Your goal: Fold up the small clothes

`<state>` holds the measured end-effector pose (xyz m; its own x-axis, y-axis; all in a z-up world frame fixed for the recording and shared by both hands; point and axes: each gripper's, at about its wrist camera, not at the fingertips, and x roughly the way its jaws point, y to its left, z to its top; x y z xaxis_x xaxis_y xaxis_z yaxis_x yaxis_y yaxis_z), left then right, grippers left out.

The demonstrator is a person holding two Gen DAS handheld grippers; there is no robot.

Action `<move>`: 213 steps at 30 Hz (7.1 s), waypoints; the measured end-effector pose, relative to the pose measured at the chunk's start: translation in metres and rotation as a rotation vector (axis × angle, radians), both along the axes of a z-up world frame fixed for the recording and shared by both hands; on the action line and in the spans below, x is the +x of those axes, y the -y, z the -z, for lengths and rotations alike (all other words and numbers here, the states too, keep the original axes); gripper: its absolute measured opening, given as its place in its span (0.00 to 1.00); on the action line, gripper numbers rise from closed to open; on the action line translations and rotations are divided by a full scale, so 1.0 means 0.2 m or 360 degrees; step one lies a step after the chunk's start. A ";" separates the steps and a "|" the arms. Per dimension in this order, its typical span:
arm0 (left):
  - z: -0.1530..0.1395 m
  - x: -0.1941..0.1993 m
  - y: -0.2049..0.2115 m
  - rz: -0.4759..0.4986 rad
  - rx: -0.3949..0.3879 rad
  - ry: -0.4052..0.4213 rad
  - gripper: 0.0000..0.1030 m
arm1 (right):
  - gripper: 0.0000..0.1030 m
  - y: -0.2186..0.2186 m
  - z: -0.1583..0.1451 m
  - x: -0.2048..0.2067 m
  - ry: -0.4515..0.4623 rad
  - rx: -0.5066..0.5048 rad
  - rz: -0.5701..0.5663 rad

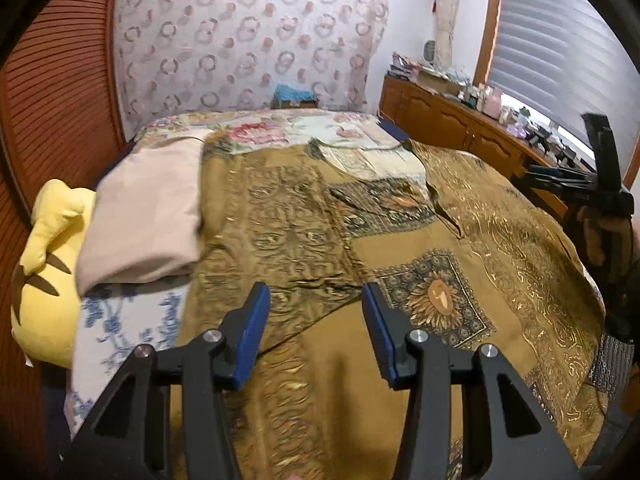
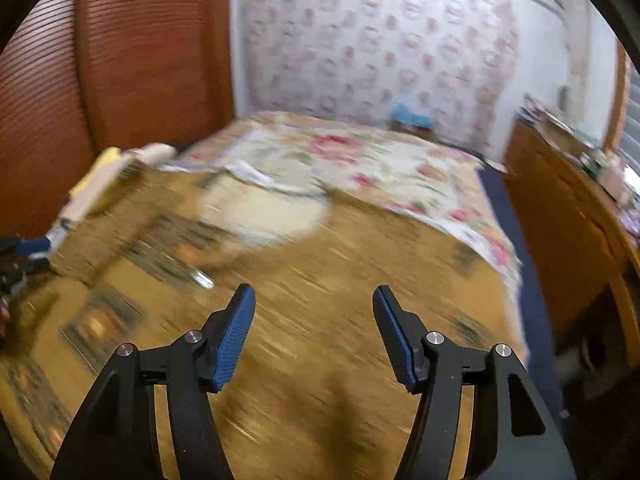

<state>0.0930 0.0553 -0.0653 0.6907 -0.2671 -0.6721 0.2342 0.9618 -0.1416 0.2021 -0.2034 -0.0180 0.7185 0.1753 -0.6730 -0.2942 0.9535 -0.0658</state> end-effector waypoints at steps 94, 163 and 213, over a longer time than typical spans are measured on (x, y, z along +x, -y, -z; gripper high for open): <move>-0.26 0.51 0.52 0.0256 0.0057 0.0005 0.64 | 0.48 0.75 0.20 0.02 -0.0271 0.0272 0.0471; -0.11 0.77 -0.28 -0.0229 0.0104 -0.0076 0.64 | 0.36 0.38 0.30 0.49 -0.0258 0.0037 0.0228; -0.22 0.69 -0.15 -0.0130 0.0011 0.0032 0.01 | 0.04 0.38 0.26 0.78 -0.0344 0.0094 0.0100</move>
<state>0.2312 0.0853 -0.0215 0.7232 -0.2048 -0.6595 0.1577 0.9788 -0.1310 0.3579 -0.2794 -0.0704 0.5693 0.1784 -0.8026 -0.2354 0.9707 0.0488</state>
